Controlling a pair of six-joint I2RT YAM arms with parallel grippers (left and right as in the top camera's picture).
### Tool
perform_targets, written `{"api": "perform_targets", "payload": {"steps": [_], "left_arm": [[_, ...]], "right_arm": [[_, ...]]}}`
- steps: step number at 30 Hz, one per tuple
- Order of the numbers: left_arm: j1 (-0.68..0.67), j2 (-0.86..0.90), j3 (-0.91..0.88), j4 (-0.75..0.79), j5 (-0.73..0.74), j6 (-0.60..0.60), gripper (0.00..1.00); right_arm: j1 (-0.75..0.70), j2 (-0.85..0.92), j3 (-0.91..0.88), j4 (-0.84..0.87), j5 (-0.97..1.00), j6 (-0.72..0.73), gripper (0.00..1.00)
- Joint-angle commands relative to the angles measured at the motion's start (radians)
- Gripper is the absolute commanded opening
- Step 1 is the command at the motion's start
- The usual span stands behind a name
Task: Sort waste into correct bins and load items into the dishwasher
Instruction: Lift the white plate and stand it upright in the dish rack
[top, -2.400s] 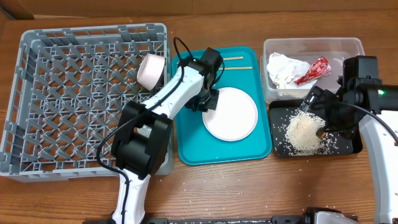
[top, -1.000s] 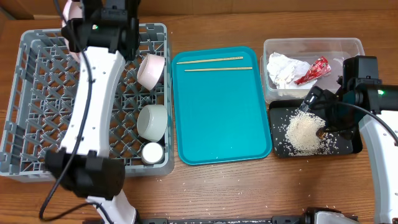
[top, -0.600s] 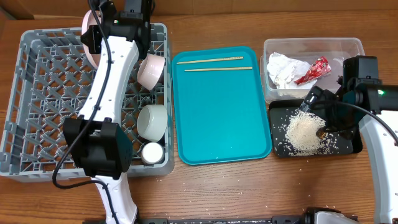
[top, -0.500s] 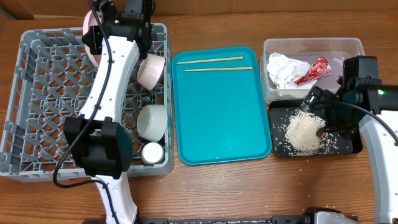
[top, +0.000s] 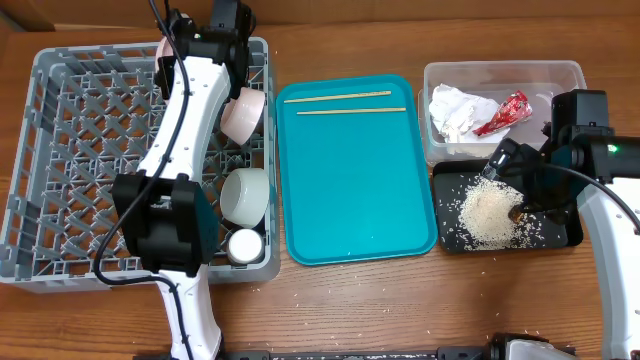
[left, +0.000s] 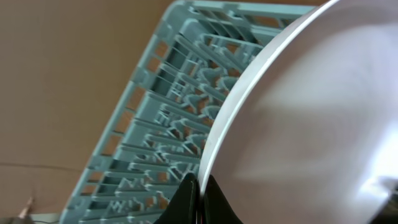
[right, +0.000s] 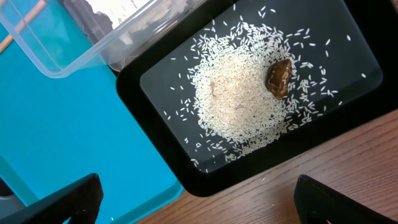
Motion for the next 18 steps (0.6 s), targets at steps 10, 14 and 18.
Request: {"api": "perform_targets", "payload": {"steps": [10,14,18], "left_arm": [[-0.007,0.016,0.066,-0.053,0.159,0.062,1.00],[-0.005,0.000,0.248,-0.174,0.290,0.129,1.00],[-0.035,-0.013,0.479,-0.274,0.591,0.394,1.00]], "right_arm": [[-0.002,-0.006,0.006,0.006,0.010,0.002,1.00],[-0.002,-0.006,0.006,0.006,0.010,0.002,1.00],[-0.002,-0.006,0.006,0.006,0.010,0.002,1.00]]}}
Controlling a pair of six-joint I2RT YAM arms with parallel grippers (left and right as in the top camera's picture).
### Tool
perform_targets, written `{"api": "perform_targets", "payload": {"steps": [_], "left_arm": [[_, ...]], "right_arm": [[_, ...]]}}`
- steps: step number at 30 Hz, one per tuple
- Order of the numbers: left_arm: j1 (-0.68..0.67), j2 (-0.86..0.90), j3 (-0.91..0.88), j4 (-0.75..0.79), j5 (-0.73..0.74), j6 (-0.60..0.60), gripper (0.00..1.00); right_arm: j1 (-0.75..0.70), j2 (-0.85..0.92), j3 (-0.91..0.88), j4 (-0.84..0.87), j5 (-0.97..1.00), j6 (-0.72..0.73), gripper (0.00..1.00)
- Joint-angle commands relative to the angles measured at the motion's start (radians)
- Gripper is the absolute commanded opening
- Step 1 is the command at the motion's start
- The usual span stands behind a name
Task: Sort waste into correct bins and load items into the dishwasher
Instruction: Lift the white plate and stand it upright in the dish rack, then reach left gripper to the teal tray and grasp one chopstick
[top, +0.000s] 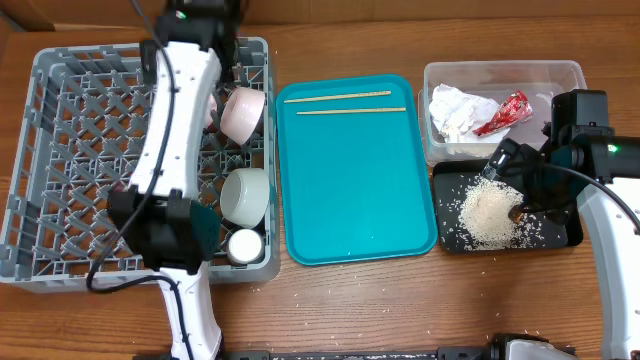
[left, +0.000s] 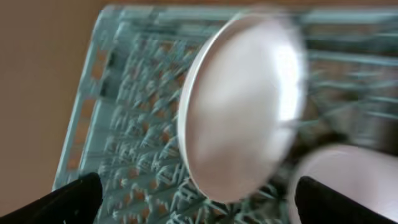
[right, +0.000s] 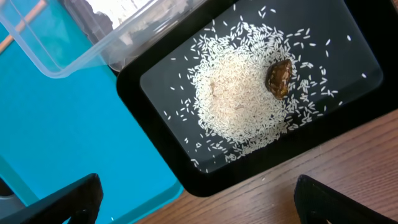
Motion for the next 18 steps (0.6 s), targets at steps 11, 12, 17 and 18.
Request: {"api": "perform_targets", "payload": {"steps": [11,12,17,18], "left_arm": [[-0.262,0.037,0.302,0.001,0.750,0.546,1.00],[-0.277,0.060,0.294,0.009,0.741,0.564,1.00],[-0.329,0.223,0.293,0.016,0.719,0.723,1.00],[-0.333,0.258,0.293,0.023,0.711,0.740,1.00]], "right_arm": [[-0.002,-0.006,0.006,0.006,0.010,0.002,1.00],[-0.002,-0.006,0.006,0.006,0.010,0.002,1.00],[-0.002,-0.006,0.006,0.006,0.010,0.002,1.00],[-0.002,-0.006,0.006,0.006,0.010,0.002,1.00]]}}
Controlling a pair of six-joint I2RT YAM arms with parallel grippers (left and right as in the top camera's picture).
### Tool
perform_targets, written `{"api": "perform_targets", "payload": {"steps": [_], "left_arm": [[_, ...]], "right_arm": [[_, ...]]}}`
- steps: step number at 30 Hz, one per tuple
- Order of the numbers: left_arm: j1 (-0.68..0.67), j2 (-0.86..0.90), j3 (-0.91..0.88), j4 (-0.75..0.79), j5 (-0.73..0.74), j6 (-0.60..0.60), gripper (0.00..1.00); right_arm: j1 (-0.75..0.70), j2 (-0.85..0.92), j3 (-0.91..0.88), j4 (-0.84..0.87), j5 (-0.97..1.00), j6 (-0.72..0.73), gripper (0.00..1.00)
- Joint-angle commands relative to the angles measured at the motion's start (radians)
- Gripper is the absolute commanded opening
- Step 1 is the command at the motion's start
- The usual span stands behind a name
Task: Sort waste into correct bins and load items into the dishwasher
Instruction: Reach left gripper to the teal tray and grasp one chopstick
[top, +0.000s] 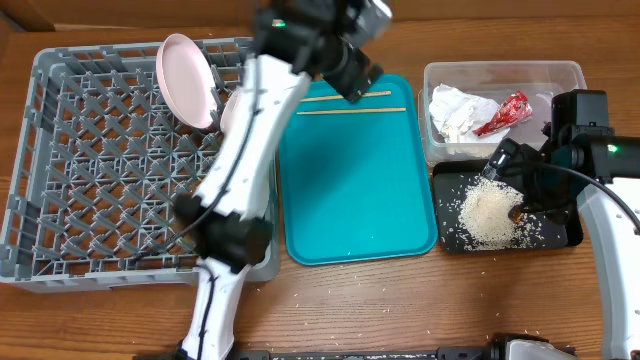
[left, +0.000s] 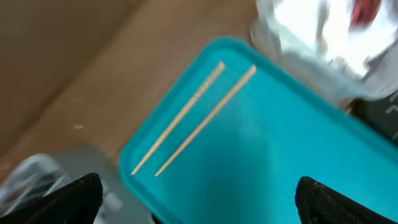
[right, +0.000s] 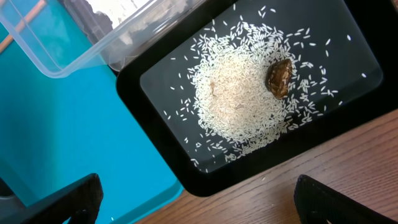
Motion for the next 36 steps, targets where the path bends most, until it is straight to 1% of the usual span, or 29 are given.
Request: {"api": "perform_targets", "payload": {"steps": [1,4,9,14,24,28,36], "left_arm": [[-0.014,0.178,-0.024,0.029,-0.015,0.142,1.00],[-0.013,0.251,-0.024,0.064,-0.015,0.142,1.00],[-0.013,0.324,-0.024,0.108,-0.015,0.148,0.95],[-0.014,0.376,-0.024,0.115,-0.008,0.178,0.91],[-0.013,0.418,-0.024,0.137,-0.010,0.184,0.88],[-0.013,0.425,-0.024,0.147,-0.010,0.184,0.84],[-0.013,0.428,-0.031,0.147,-0.006,0.183,0.81]], "right_arm": [[-0.002,-0.006,0.005,0.006,0.010,0.001,1.00],[-0.002,-0.006,0.005,0.006,0.010,0.001,1.00],[-0.002,-0.006,0.005,0.006,0.010,0.001,1.00],[-0.002,-0.006,0.005,0.006,0.010,0.001,1.00],[-0.002,-0.006,0.005,0.006,0.010,0.001,1.00],[-0.002,-0.006,0.005,0.006,0.010,0.001,1.00],[-0.002,-0.006,0.005,0.006,0.010,0.001,1.00]]}}
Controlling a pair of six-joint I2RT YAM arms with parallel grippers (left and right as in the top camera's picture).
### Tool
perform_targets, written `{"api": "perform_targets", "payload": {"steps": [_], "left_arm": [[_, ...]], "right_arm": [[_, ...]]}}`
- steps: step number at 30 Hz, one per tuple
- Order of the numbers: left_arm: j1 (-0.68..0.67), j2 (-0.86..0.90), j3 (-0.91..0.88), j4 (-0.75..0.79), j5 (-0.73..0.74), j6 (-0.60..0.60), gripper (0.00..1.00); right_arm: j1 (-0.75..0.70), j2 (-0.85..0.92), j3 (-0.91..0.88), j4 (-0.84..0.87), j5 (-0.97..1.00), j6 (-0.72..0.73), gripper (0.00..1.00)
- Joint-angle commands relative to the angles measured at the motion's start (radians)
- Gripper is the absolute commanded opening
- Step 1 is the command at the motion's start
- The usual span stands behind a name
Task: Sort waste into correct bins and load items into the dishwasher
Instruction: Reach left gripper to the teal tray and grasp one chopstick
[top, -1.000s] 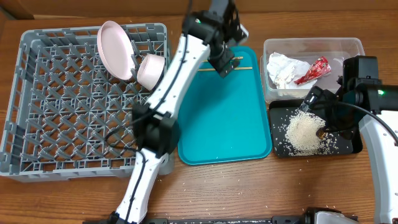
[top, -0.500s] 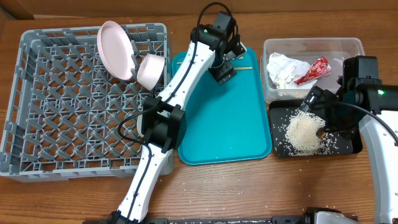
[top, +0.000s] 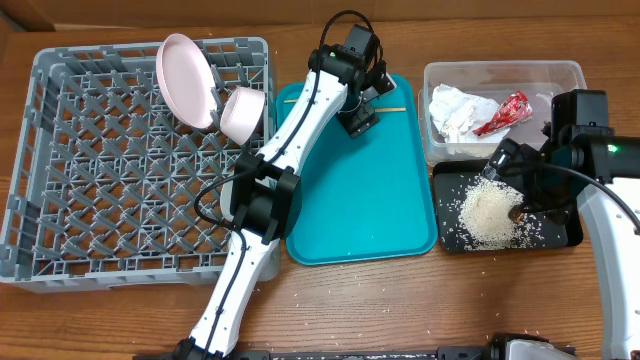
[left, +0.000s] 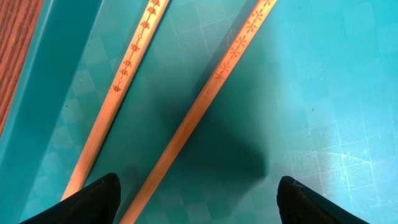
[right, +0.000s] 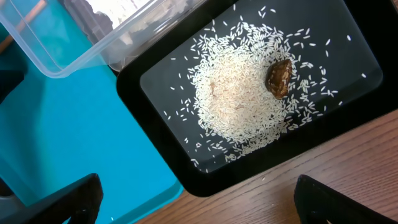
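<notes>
Two wooden chopsticks (left: 211, 87) lie side by side at the far end of the teal tray (top: 350, 200). My left gripper (left: 198, 202) hangs low over them, open, and the nearer chopstick runs between its fingers close to the left one. A pink plate (top: 188, 80) stands on edge in the grey dish rack (top: 60, 180), with a pink bowl (top: 243, 112) beside it. My right gripper (right: 199, 208) is open and empty above the near edge of the black tray (right: 155, 81) of rice (right: 239, 93).
A clear bin (top: 500, 75) at the back right holds crumpled white paper (top: 455, 110) and a red wrapper (top: 505, 112). A brown lump (right: 280, 76) sits on the rice. My left arm stretches across the rack's right side and the tray's left edge.
My left gripper, still open, was high over the tray's far end with both chopsticks small below; now it is close above them. The right arm has not moved.
My left gripper was shut on the pink plate's rim over the rack. Then it was open and the plate stood in the rack on its own. After that it was over the teal tray's far end, and now it is low over the chopsticks.
</notes>
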Motion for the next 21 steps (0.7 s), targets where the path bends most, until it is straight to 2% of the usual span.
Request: {"api": "perform_targets", "payload": {"steps": [1,11,21], "left_arm": [[0.001,0.022,0.002,-0.001,0.007,0.014,0.81],[0.002,0.022,-0.060,-0.031,0.007,-0.001,0.79],[-0.002,0.022,-0.060,-0.163,0.008,-0.132,0.58]], "right_arm": [[-0.002,-0.006,0.006,0.006,0.010,0.001,1.00],[-0.002,-0.006,0.006,0.006,0.010,0.001,1.00],[-0.002,-0.006,0.006,0.006,0.010,0.001,1.00]]}}
